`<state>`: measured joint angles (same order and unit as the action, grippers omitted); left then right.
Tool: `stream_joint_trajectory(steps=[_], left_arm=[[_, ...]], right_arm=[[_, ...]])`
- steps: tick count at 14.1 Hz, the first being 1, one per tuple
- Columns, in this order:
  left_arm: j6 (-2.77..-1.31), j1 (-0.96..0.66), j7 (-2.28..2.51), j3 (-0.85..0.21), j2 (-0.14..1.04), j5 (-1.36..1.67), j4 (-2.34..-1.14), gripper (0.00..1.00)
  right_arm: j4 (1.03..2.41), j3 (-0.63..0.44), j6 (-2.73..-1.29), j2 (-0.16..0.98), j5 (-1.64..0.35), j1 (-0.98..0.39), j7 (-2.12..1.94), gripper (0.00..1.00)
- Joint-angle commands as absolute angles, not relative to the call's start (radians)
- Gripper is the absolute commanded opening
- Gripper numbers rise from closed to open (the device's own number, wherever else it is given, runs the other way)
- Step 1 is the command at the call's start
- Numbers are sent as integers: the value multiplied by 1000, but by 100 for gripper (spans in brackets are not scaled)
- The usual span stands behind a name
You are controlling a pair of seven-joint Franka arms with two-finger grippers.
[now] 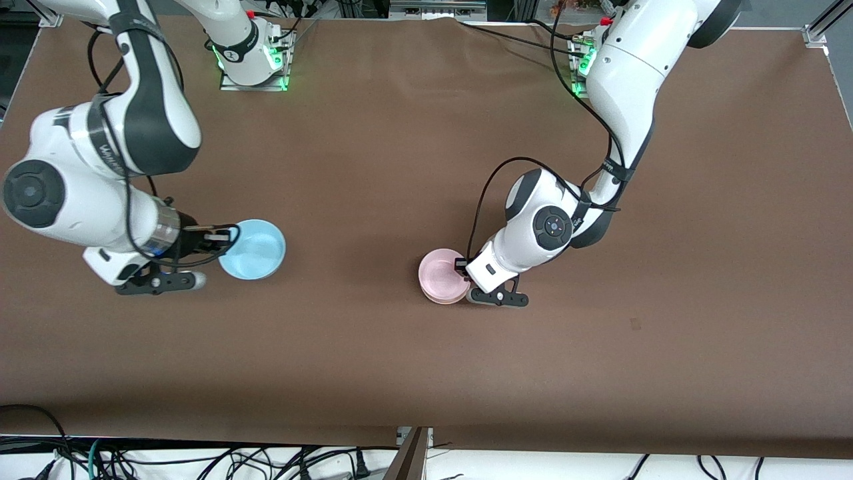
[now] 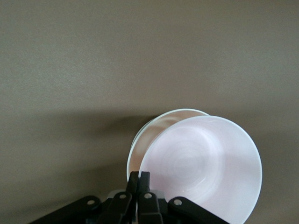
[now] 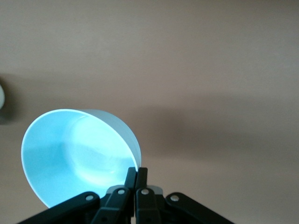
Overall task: Stack pink and blue bowls on white bowl
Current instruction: 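Release the pink bowl with the left gripper while the right gripper lifts the blue bowl, then withdraw the left gripper while the right gripper carries the blue bowl over the stack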
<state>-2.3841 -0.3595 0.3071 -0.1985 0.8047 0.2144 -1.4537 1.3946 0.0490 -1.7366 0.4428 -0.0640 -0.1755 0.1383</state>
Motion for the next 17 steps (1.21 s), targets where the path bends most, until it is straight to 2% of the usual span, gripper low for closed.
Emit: stream_joint_trajectory(steps=[1, 2, 4, 5, 6, 7, 10, 14, 17], left_arm=[[-2385, -373, 368, -190, 825, 192, -1424, 0], [-2385, -373, 379, -190, 825, 192, -1424, 16], [-2384, -368, 383, -192, 825, 193, -1424, 36], [-2384, -365, 388, -192, 824, 193, -1424, 50], [-2384, -362, 387, -192, 822, 195, -1424, 77], [-2379, -357, 388, -190, 812, 193, -1422, 100], [-2294, -290, 384, -187, 738, 193, -1425, 100], [-2009, -132, 377, -144, 554, 189, -1439, 100], [-1861, -14, 376, -115, 433, 189, -1437, 100]], right_arm=[[1368, 69, -1727, 456, -90, -175, 181, 0], [1368, 68, -1727, 456, -101, -176, 181, 0], [1368, 67, -1729, 456, -103, -175, 181, 0], [1368, 67, -1730, 456, -103, -175, 181, 0], [1368, 69, -1736, 456, -104, -175, 181, 0], [1368, 69, -1738, 456, -104, -176, 183, 0], [1368, 74, -1750, 462, -106, -193, 216, 0], [1368, 74, -1850, 521, -104, -297, 381, 0], [1367, 74, -1971, 592, -103, -403, 544, 0]])
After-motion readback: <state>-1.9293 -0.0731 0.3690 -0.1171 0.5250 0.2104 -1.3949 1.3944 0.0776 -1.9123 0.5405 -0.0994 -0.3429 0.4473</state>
